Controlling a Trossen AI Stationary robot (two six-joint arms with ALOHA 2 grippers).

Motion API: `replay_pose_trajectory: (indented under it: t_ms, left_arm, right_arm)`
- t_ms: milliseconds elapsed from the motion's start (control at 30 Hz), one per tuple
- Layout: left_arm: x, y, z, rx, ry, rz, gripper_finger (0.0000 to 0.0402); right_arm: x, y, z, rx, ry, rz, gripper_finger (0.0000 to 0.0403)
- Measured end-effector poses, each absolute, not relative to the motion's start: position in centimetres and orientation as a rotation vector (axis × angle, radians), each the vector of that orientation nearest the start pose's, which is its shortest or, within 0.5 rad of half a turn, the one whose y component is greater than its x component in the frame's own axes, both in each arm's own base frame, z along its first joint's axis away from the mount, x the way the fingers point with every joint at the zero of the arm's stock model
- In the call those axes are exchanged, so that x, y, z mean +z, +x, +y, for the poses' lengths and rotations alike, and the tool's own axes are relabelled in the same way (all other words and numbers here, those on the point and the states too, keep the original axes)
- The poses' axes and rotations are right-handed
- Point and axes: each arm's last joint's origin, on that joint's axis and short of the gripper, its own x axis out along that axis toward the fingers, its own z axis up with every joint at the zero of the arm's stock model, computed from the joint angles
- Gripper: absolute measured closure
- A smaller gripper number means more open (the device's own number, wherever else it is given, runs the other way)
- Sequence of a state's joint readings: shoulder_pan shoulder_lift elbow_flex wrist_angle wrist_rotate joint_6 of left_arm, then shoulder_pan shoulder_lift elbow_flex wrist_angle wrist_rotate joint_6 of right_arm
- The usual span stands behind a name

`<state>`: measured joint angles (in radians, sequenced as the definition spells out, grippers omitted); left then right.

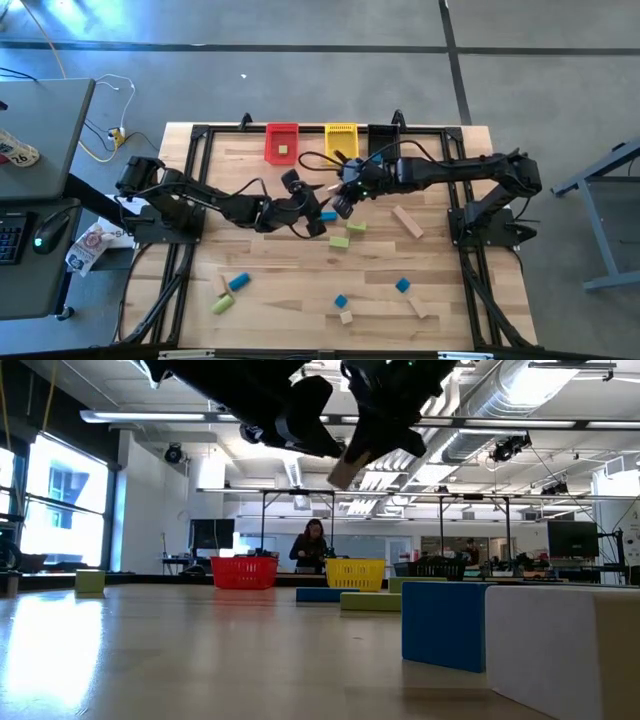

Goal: Sort & place blocks by color
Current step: Put the beige block into the yellow bin

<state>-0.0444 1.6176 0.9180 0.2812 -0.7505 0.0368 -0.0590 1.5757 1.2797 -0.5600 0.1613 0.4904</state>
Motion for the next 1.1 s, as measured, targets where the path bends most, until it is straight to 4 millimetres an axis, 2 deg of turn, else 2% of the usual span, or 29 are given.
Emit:
replay_pose_trajectory:
  t_ms: [267, 467, 600, 833, 1100]
  left_arm:
    - [21.2, 33.7, 0.9, 0.696, 0.225, 0.489, 0.0212]
    - [20.5, 33.2, 0.4, 0.675, 0.264, 0.577, 0.0217]
    - [20.0, 32.8, 0.0, 0.700, 0.279, 0.624, 0.0224]
    - [20.2, 31.9, -0.2, 0.756, 0.264, 0.661, 0.0232]
    - [21.0, 30.3, -0.1, 0.781, 0.224, 0.707, 0.0233]
  right_arm:
    - [27.7, 32.6, -5.3, -0.644, 0.310, 0.813, 0.0370]
    - [28.0, 31.9, -8.3, -0.856, 0.158, 0.784, 0.0369]
    - [28.2, 31.8, -10.2, -0.927, 0.119, 0.748, 0.0369]
    - [26.8, 33.5, -13.5, -0.920, 0.049, 0.701, 0.0369]
    - [22.8, 34.6, -16.3, -0.827, 0.191, 0.771, 0.0368]
